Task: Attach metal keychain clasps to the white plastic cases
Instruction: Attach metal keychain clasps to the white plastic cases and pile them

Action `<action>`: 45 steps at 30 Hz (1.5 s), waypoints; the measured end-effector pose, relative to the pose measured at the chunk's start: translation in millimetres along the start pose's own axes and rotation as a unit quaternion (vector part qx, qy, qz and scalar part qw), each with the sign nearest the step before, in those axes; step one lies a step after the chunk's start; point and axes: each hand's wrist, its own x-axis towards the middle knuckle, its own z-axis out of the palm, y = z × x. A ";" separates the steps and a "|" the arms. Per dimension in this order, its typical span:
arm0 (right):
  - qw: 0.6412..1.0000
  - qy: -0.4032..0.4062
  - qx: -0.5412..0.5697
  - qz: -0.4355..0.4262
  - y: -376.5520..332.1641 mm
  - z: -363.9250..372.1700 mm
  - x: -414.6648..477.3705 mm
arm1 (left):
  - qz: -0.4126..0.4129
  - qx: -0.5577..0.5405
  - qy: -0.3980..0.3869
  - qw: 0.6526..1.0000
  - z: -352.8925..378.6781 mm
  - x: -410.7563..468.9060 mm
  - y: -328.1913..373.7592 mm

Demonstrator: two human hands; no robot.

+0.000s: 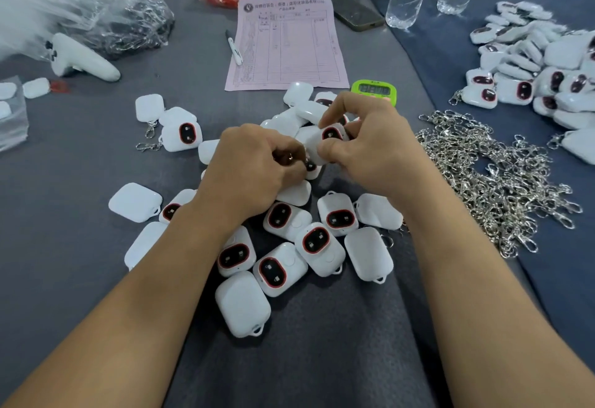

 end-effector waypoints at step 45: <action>0.857 -0.126 0.469 0.171 0.0 -6.6 3.7 | -0.076 -0.370 0.047 0.925 -11.7 7.0 16.0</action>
